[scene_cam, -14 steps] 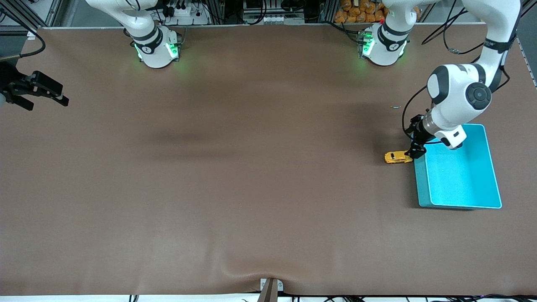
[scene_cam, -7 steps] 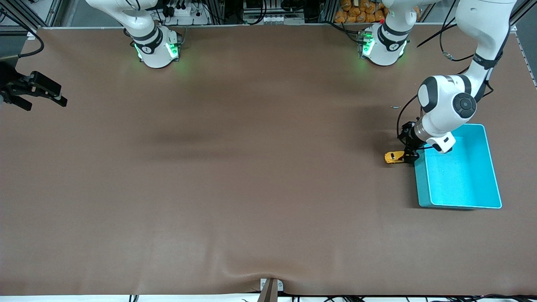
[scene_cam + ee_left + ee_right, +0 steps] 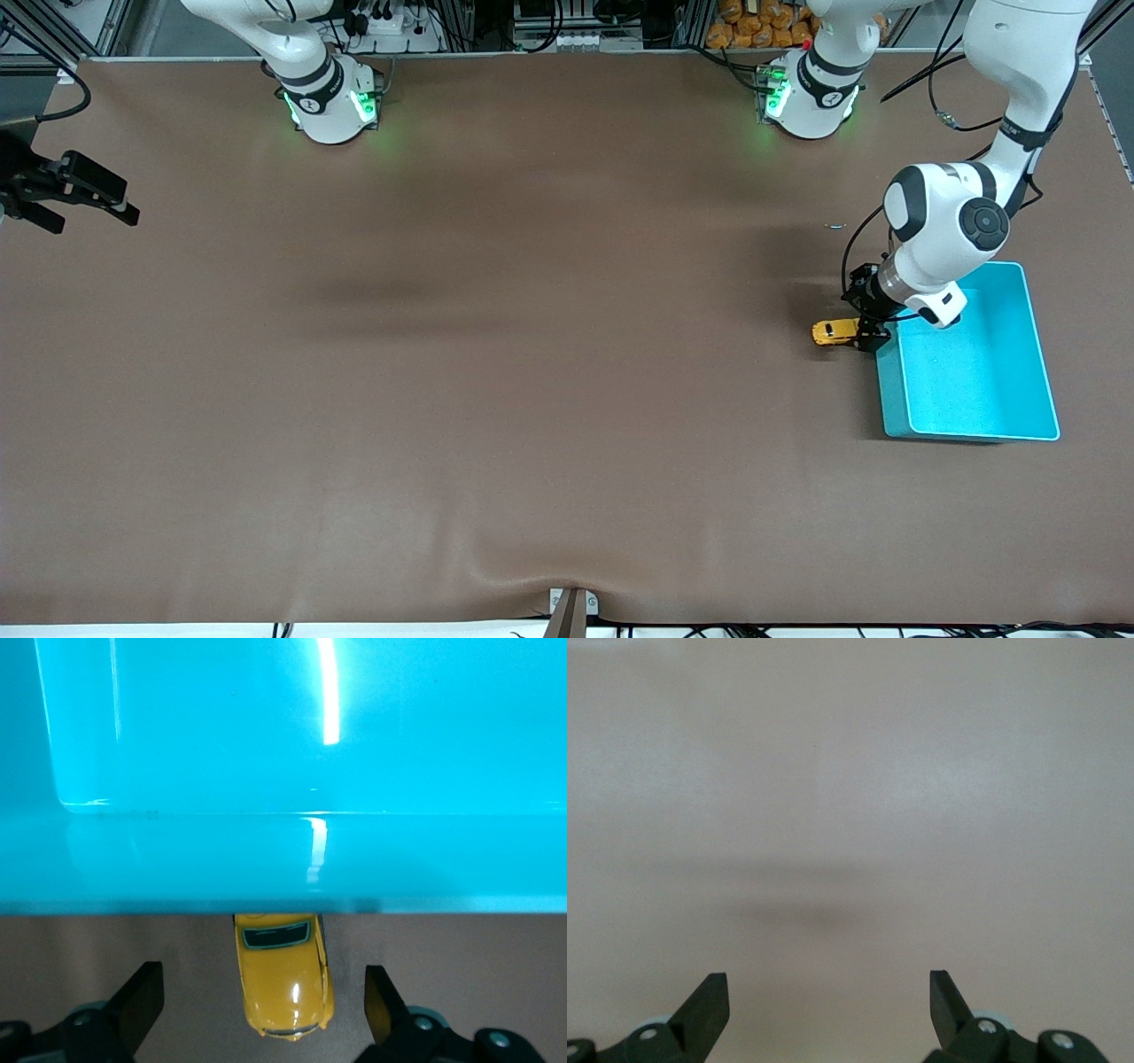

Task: Wind and store yellow beetle car
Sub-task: 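Lower the left gripper onto the yellow car beside the bin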

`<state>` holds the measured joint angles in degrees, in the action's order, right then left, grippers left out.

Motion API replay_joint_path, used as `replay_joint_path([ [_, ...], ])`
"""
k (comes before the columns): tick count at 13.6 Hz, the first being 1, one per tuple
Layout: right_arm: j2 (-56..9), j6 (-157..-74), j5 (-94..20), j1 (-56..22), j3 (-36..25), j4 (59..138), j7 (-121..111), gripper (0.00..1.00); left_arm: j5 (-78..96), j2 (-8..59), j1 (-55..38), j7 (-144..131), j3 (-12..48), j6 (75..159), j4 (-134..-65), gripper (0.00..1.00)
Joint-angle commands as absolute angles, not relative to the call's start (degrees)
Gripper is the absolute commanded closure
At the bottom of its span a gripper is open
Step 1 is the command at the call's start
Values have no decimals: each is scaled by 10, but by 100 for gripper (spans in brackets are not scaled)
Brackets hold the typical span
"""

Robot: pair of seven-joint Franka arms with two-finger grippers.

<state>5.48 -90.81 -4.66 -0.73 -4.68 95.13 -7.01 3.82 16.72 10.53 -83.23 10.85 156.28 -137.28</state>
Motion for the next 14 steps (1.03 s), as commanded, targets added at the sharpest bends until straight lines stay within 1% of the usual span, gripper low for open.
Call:
replay_joint_path([
  [1,64,-908,-38,-6,-46,955,-59,0,44,197,106,-842,110,1571,-1350,0],
  [3,64,-908,-38,-6,-46,955,-59,0,44,204,105,-842,110,1571,-1348,0],
  [4,64,-907,-38,-6,-46,954,-59,0,45,205,104,-845,109,1571,-1347,6],
  [5,64,-907,-38,-5,-46,954,-59,0,44,204,105,-856,109,1571,-1346,63],
  [6,64,-907,-38,-5,-46,954,-59,0,44,204,105,-865,109,1571,-1346,82],
  [7,64,-907,-38,-6,-46,954,-59,0,44,204,104,-875,108,1572,-1346,88],
  [8,64,-907,-38,-6,-46,954,-59,0,44,203,105,-888,108,1572,-1346,100],
  [11,64,-907,-38,-6,-46,955,-59,0,43,196,98,-904,108,1573,-1345,100],
  [14,64,-908,-38,-6,-46,954,-59,0,41,167,78,-911,114,1553,-1342,100],
])
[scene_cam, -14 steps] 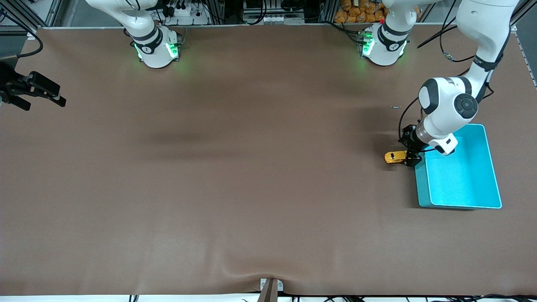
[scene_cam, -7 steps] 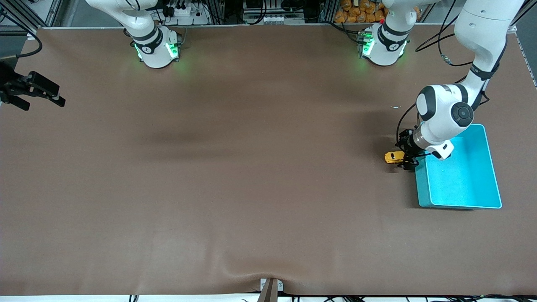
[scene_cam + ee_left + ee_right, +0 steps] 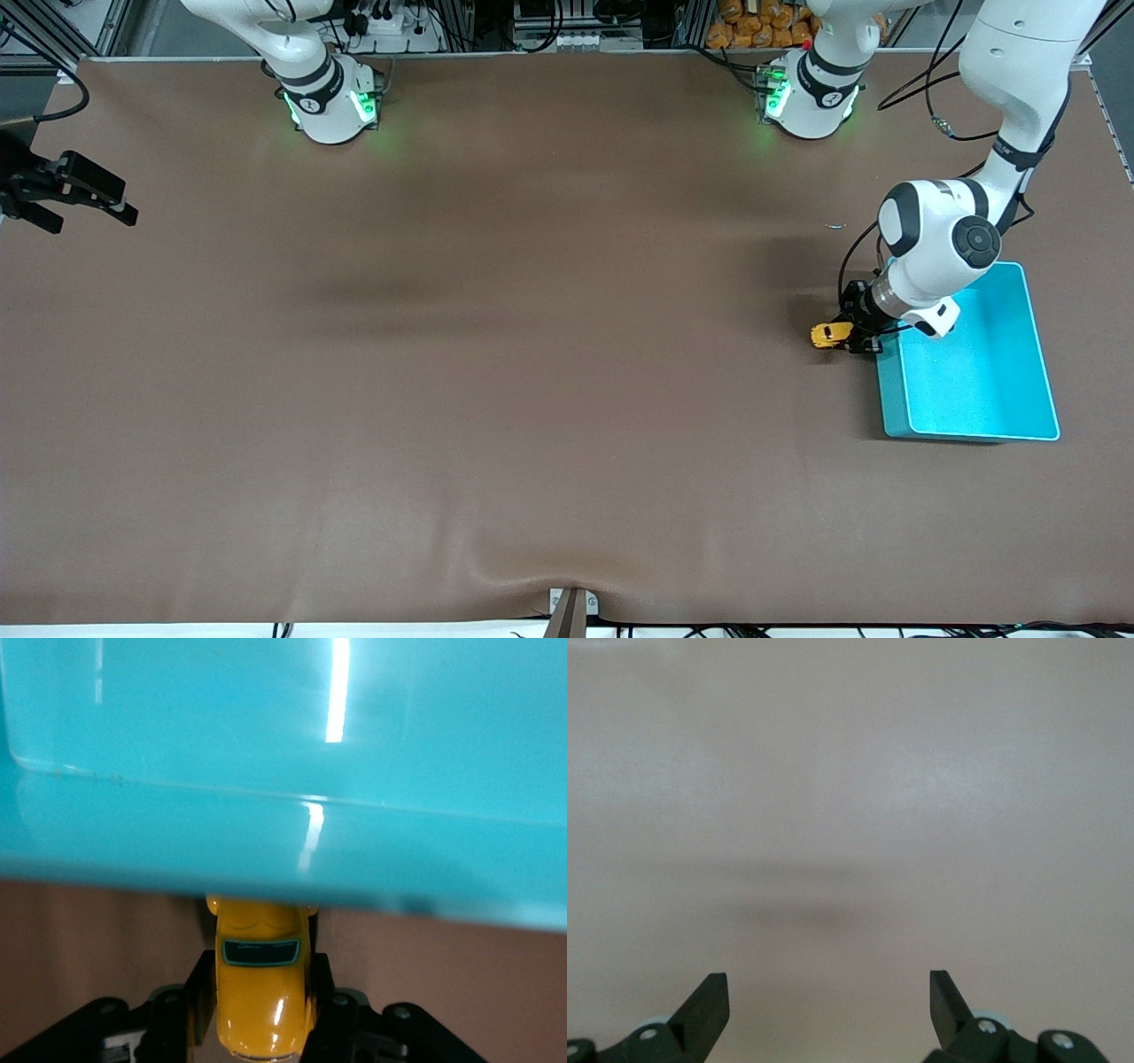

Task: Wind and store yellow beetle car
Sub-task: 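Lower the left gripper onto the yellow car beside the bin, then close the left gripper on the car and lift it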

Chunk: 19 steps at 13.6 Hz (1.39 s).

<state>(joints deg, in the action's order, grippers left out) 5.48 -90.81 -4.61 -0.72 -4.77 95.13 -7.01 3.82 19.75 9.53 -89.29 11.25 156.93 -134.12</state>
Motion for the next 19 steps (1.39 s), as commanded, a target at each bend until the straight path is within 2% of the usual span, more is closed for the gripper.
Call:
replay_joint_path([
  [1,63,-910,-38,-6,-46,954,-58,0,41,164,76,-918,115,1531,-1326,100],
  [4,63,-909,-38,-5,-46,954,-59,0,40,153,70,-922,119,1415,-1261,100],
  [10,63,-908,-37,-5,-47,951,-59,0,-7,143,70,-890,127,1247,-1153,100],
  [12,63,-908,-37,-5,-47,951,-59,0,-9,140,76,-840,127,1217,-1136,100],
  [16,63,-908,-37,-4,-47,952,-59,0,-25,151,114,-690,122,1216,-1109,100],
  [19,62,-908,-36,-4,-47,952,-59,0,-26,202,146,-549,120,1217,-1043,100],
])
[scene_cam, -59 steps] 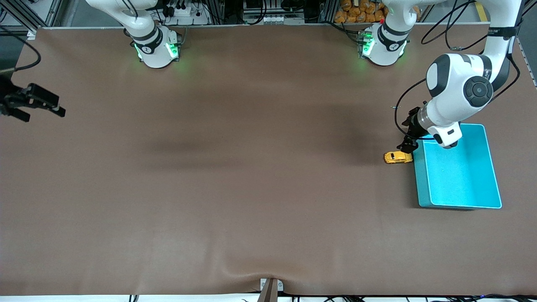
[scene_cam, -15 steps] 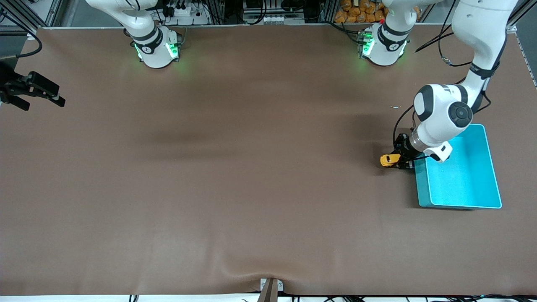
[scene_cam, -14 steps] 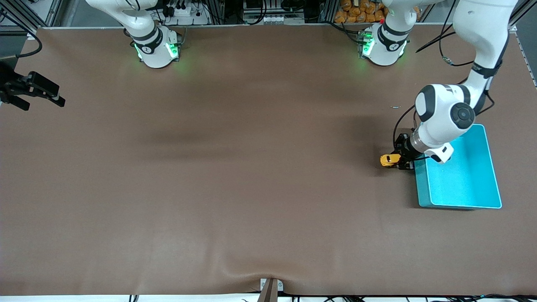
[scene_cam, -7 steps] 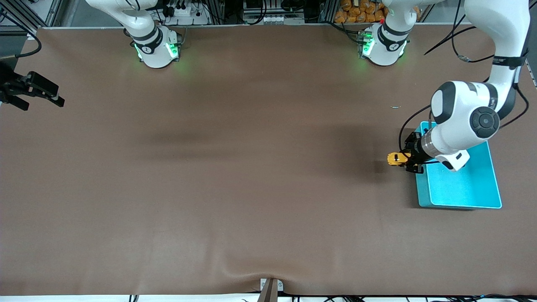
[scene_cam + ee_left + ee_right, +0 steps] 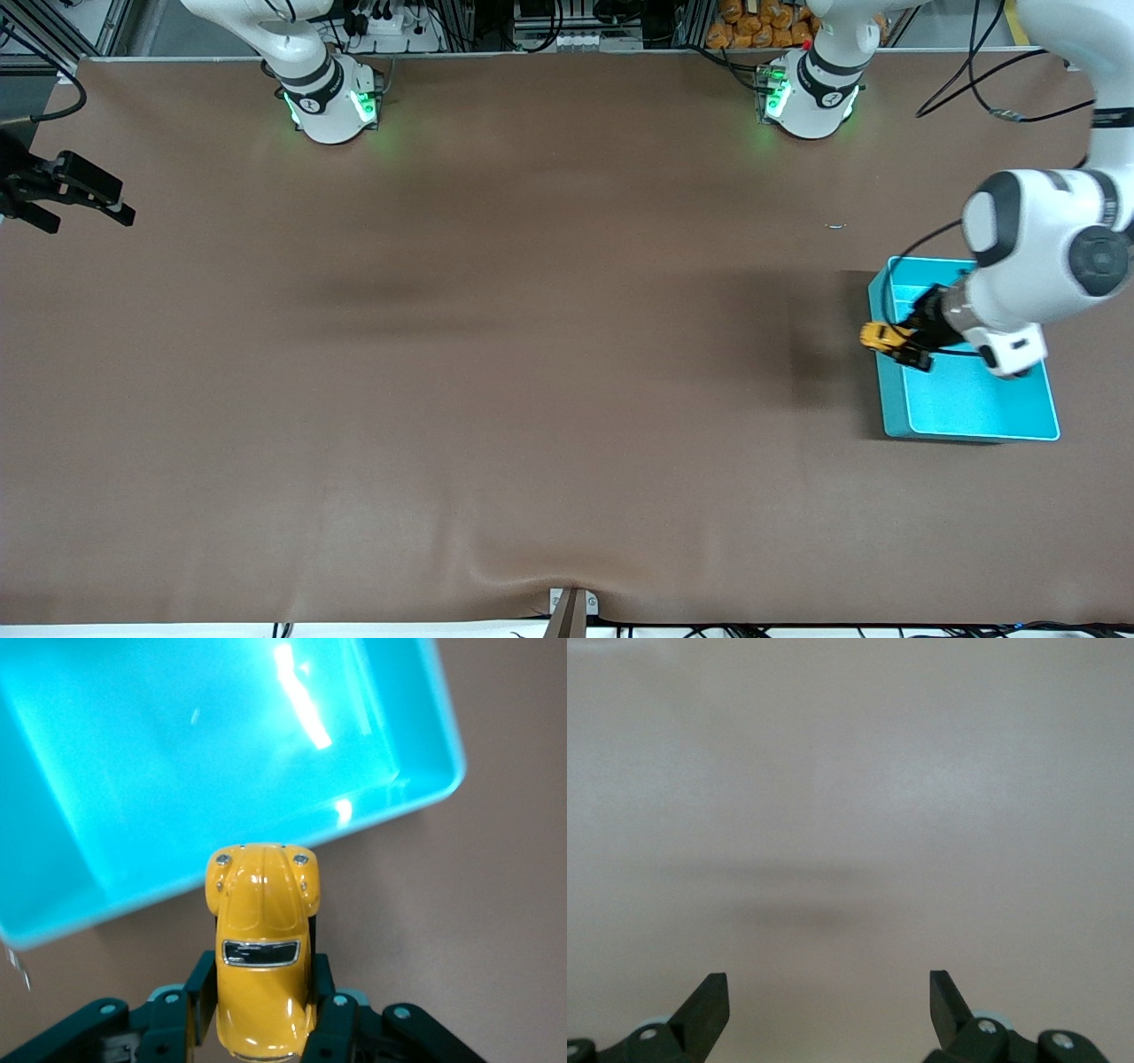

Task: Wind and store yellow beetle car
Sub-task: 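Carry the car over the bin with the left gripper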

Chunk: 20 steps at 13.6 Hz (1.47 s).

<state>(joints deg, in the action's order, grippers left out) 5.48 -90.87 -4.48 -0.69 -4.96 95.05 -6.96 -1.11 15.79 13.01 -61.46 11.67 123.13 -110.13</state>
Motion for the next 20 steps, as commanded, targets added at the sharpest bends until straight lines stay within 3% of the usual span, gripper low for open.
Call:
replay_joint_path([
  [1,62,-908,-33,-4,-47,952,-59,0,-26,220,149,-519,119,1217,-1021,100],
  [3,62,-907,-32,-4,-46,952,-59,0,-27,240,168,-457,119,1219,-994,100],
  [7,61,-906,-32,-4,-47,952,-59,0,-71,234,180,-332,120,1217,-1005,100],
  [16,61,-905,-32,-3,-47,952,-59,0,-101,180,225,-49,124,1220,-1087,100],
  [20,61,-906,-32,3,-47,953,-59,0,-117,148,226,6,126,1241,-1158,100],
])
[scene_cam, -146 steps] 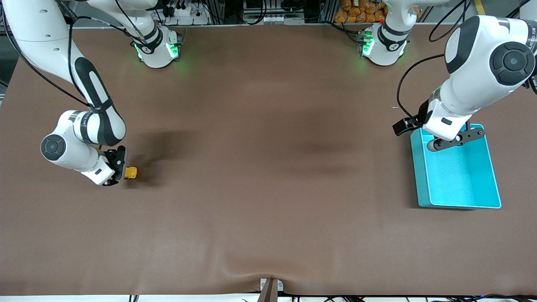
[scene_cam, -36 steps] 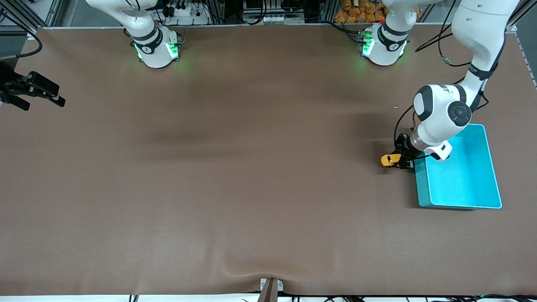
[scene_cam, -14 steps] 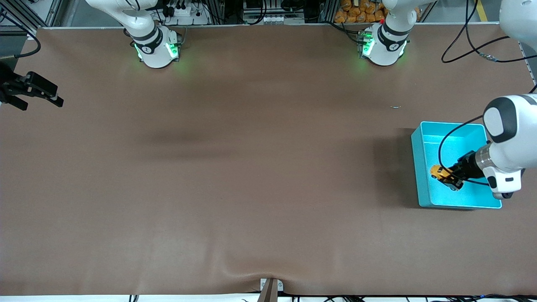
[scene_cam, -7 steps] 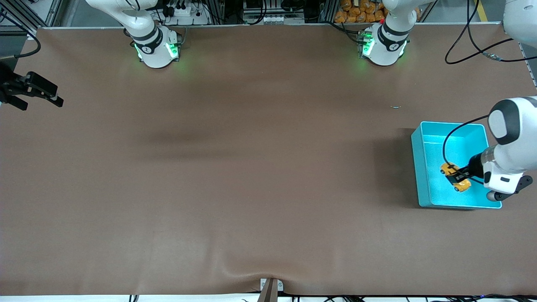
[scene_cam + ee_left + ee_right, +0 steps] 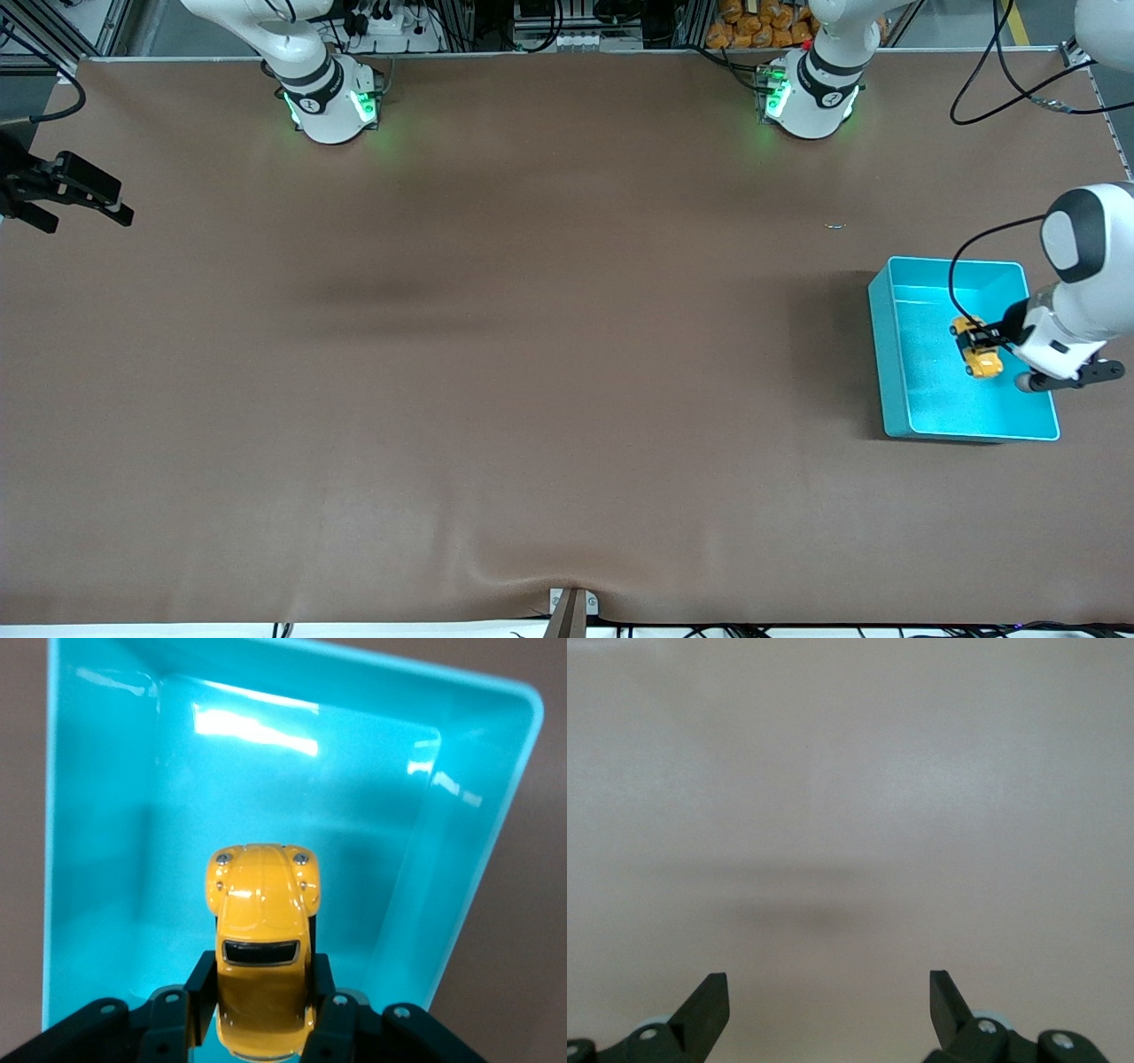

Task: Wind and store yellow beetle car
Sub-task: 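Carry the car over the bin with the left gripper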

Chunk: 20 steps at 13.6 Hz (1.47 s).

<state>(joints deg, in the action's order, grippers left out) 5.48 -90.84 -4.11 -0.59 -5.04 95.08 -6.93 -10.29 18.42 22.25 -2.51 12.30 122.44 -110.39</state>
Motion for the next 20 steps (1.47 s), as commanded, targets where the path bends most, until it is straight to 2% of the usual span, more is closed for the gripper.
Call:
replay_joint_path([
  [1,58,-906,-32,3,-47,952,-59,0,-117,148,230,37,126,1272,-1178,100],
  [3,57,-906,-32,3,-47,952,-59,0,-117,157,252,81,126,1320,-1197,100],
  [9,57,-907,-32,4,-47,952,-58,0,-116,203,272,157,123,1387,-1200,100],
  [13,56,-907,-32,4,-47,953,-58,0,-116,236,269,102,121,1393,-1165,100],
  [20,55,-907,-32,4,-47,952,-58,0,-116,253,264,83,121,1393,-1155,100],
])
